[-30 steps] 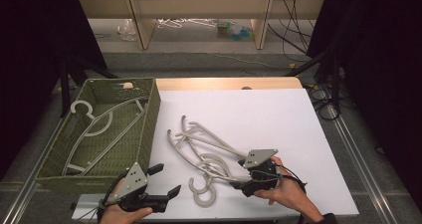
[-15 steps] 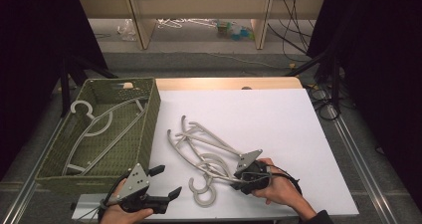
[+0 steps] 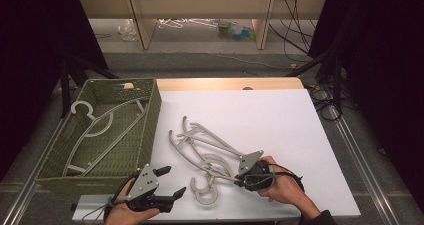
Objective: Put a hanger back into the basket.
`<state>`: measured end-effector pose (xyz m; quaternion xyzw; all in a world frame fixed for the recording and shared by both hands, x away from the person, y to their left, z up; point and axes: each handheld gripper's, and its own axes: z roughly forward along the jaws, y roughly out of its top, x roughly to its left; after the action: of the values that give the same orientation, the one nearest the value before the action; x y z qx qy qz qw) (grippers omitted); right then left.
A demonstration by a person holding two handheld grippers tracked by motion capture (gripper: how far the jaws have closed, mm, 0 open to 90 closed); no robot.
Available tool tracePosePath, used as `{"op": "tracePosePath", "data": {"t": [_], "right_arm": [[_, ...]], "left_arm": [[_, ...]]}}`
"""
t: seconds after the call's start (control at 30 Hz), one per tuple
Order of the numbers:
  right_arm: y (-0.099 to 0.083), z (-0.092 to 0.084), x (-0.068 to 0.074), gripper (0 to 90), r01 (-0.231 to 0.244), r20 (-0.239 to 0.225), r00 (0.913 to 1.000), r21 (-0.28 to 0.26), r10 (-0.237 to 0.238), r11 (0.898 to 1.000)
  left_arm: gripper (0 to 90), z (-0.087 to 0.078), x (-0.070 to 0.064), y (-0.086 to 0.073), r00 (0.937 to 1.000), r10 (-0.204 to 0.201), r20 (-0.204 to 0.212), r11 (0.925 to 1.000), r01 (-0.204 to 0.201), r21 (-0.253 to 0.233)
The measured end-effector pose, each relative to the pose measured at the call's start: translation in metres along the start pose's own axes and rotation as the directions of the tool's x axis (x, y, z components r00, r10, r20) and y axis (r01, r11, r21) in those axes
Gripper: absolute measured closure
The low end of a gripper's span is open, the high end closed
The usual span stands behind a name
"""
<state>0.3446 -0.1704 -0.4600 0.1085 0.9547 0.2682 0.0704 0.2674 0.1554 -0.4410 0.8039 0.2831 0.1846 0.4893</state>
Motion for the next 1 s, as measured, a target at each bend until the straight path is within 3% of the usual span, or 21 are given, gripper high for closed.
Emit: {"op": "tracePosePath", "data": {"t": [0.17,0.2,0.43,0.57,0.6,0.63,0.67,0.73,0.8,0.83,0.87,0.93,0.97,1.0], "right_arm": [[0.003,-0.011,0.0,81.5,0.022,-0.016,0.9996,-0.029,-0.023,0.999],[0.004,-0.012,0.0,81.7,0.034,-0.012,0.9993,-0.025,-0.034,0.999],[0.005,-0.019,0.001,81.9,0.074,-0.014,0.9972,-0.01,-0.074,0.997],[0.005,-0.027,0.001,82.0,0.092,-0.021,0.9955,-0.03,-0.093,0.995],[0.005,-0.029,0.001,82.0,0.094,-0.021,0.9952,-0.034,-0.095,0.995],[0.005,-0.03,0.001,82.0,0.101,-0.029,0.9944,-0.034,-0.102,0.994],[0.005,-0.031,0.001,82.0,0.106,-0.033,0.9937,-0.037,-0.107,0.994],[0.004,-0.033,0.002,82.0,0.102,-0.041,0.9937,-0.043,-0.104,0.994],[0.004,-0.035,0.001,82.0,0.109,-0.041,0.9929,-0.045,-0.111,0.993],[0.004,-0.036,0.001,82.1,0.109,-0.046,0.9927,-0.048,-0.111,0.993],[0.004,-0.037,0.0,82.1,0.107,-0.048,0.9928,-0.053,-0.11,0.993],[0.004,-0.038,0.0,82.1,0.108,-0.052,0.9925,-0.057,-0.111,0.993],[0.003,-0.039,0.0,82.1,0.102,-0.052,0.9931,-0.056,-0.105,0.993],[0.004,-0.04,0.0,82.1,0.102,-0.053,0.9931,-0.057,-0.105,0.993]], "left_arm": [[28.1,0.01,0.002,0.005,0.9992,0.039,-0.001,0.9989,-0.039,0.027],[28.2,0.013,0.001,0.006,0.9996,0.028,0.005,0.9993,-0.028,0.023],[30.0,0.03,0.009,0.012,0.9941,0.106,-0.023,0.9924,-0.105,0.064],[32.1,0.044,0.014,0.016,0.9843,0.176,-0.016,0.9789,-0.173,0.108],[32.6,0.049,0.013,0.016,0.9859,0.167,-0.004,0.9806,-0.166,0.104],[33.1,0.053,0.014,0.017,0.9835,0.18,0.021,0.9775,-0.181,0.108],[32.8,0.056,0.015,0.018,0.9788,0.2,0.045,0.9718,-0.204,0.119],[33.4,0.062,0.016,0.018,0.972,0.231,0.045,0.9627,-0.235,0.135],[34.8,0.067,0.016,0.017,0.9685,0.239,0.07,0.9596,-0.247,0.135],[35.6,0.068,0.017,0.018,0.9635,0.259,0.069,0.9507,-0.266,0.158],[35.6,0.07,0.016,0.018,0.96,0.273,0.06,0.9465,-0.28,0.161],[36.7,0.073,0.017,0.018,0.9545,0.29,0.071,0.9392,-0.298,0.171],[37.3,0.075,0.016,0.018,0.954,0.29,0.075,0.939,-0.299,0.17],[37.5,0.076,0.015,0.018,0.9493,0.305,0.076,0.9349,-0.314,0.166]]}}
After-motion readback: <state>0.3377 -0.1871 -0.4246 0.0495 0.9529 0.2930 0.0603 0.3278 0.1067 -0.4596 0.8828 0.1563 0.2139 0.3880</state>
